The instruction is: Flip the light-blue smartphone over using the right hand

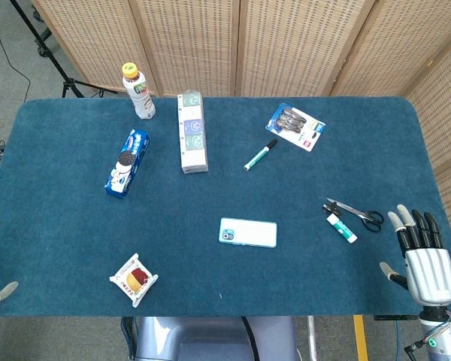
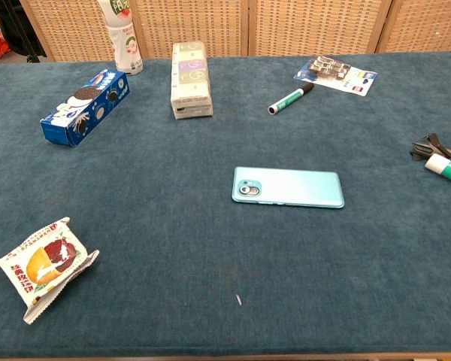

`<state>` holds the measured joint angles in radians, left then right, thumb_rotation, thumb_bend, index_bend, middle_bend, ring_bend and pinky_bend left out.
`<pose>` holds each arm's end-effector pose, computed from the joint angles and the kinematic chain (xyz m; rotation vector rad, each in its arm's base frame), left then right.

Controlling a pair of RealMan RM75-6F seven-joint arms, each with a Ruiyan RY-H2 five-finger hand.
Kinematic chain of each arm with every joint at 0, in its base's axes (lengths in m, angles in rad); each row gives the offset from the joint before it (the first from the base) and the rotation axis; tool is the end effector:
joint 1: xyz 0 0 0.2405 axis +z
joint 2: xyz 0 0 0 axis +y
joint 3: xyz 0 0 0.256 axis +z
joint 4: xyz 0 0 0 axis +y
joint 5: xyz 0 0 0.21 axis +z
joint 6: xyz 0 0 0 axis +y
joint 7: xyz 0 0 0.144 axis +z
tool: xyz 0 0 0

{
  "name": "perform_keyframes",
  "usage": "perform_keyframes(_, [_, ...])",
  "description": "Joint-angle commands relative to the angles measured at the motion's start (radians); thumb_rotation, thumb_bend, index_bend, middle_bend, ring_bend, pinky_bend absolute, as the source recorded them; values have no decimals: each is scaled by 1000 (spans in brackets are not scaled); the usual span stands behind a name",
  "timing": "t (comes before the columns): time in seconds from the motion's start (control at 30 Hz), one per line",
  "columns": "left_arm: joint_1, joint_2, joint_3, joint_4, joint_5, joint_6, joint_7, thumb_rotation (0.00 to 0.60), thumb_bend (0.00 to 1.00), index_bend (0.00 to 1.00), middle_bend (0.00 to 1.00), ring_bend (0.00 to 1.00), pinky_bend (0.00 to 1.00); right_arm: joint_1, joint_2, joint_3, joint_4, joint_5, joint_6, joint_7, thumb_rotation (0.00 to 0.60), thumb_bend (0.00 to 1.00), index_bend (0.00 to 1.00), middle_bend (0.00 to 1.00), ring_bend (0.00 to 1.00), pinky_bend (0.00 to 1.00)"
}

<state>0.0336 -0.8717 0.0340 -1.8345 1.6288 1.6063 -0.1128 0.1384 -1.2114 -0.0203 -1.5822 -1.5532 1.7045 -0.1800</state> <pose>-0.2823 0.1275 0.2123 -1.3664 -0.9738 -0.9723 -0.2860 -0.1800 0.1494 1.3886 -0.6534 0.9706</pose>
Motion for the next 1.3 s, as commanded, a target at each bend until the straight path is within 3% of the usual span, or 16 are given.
perform_keyframes(0.03, [0,1,0,-1,-2,-1,-4,600,0,0,0,0,0,-5,-2,5,-5,-8,-4,-9,600,0,59,0,0,1])
perform_keyframes(0.27, [1,7,-1,-6,-1,4,-20,600,0,0,0,0,0,10,-33,-7,-3,-39,-69,-24,600,0,59,0,0,1])
perform_keyframes(0.43, [-5,6,-5,-9,-9,-7,-13,600,0,0,0,0,0,83,-83,7,-18,-50,-199,-53,600,3,59,0,0,1])
perform_keyframes(0.5, [-11,5,-7,-10,-16,-19,-5,600,0,0,0,0,0,129,-110,29,-33,-35,-274,-90,600,64,59,0,0,1])
perform_keyframes(0.67, [-14,9,-16,-18,-38,-24,-8,600,0,0,0,0,0,226,-196,82,-51,33,-435,-194,600,364,59,0,0,1])
perform_keyframes(0.77, [-14,12,-17,-18,-43,-24,-16,600,0,0,0,0,0,259,-251,102,-52,87,-500,-242,600,444,59,0,0,1])
perform_keyframes(0.93, [-18,22,-19,-13,-53,-33,-39,600,0,0,0,0,0,305,-352,125,-3,157,-562,-351,600,449,59,0,0,1])
perform_keyframes(1.3, [-17,38,-20,-2,-51,-29,-88,600,0,0,0,0,0,342,-506,128,109,239,-607,-438,600,452,59,0,0,1])
